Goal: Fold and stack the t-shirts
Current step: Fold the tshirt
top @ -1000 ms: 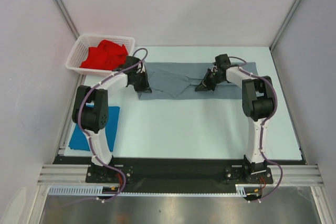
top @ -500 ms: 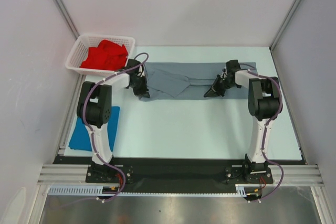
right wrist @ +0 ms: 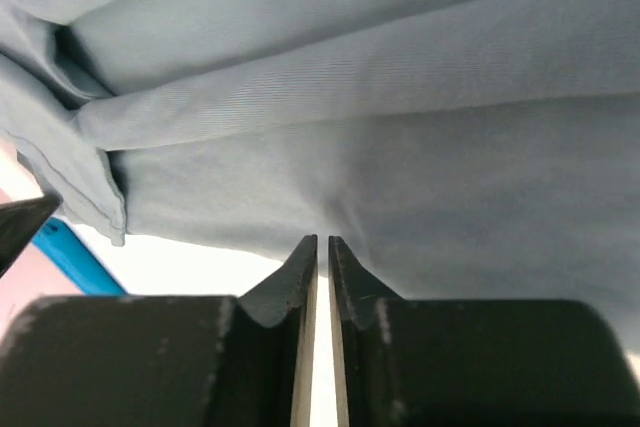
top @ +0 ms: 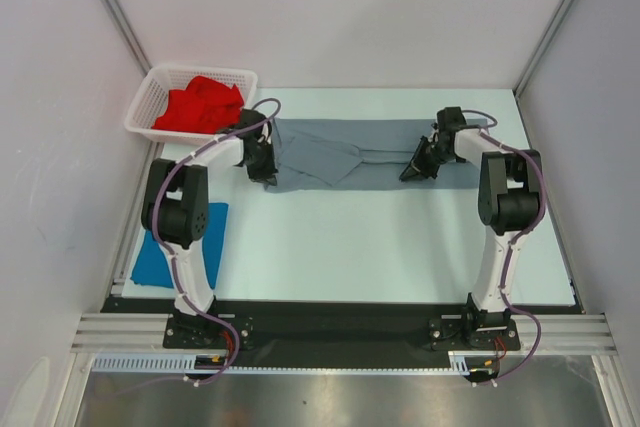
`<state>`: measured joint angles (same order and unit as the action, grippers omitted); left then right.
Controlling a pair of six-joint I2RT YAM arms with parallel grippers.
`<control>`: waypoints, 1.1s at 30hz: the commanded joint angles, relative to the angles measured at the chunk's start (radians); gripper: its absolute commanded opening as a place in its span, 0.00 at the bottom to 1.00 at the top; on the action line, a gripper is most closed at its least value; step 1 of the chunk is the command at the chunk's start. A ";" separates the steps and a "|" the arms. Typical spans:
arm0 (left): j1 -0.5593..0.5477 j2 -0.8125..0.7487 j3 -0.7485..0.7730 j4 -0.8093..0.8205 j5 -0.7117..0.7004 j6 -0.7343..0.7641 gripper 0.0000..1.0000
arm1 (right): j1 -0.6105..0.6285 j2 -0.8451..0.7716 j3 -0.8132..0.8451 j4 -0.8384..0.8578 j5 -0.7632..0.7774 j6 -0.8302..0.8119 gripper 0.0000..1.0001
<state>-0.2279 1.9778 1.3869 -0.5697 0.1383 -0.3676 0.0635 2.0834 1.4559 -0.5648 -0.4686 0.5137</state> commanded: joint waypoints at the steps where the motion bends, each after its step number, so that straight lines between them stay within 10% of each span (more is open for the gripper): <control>1: -0.025 -0.115 0.021 -0.016 -0.039 0.061 0.07 | 0.005 -0.065 0.040 0.044 0.070 0.020 0.16; 6: -0.040 -0.076 0.035 -0.002 0.030 0.042 0.06 | 0.087 -0.039 0.053 0.117 0.102 0.075 0.27; 16: -0.037 0.021 0.049 0.019 0.076 0.012 0.02 | 0.185 0.010 0.047 0.296 0.114 0.250 0.00; 33: -0.037 0.036 0.034 0.014 0.069 0.029 0.01 | 0.211 0.084 0.043 0.442 0.126 0.361 0.00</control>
<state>-0.2661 2.0190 1.4055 -0.5674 0.1940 -0.3481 0.2649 2.1586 1.4807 -0.1944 -0.3557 0.8444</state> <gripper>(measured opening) 0.018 0.009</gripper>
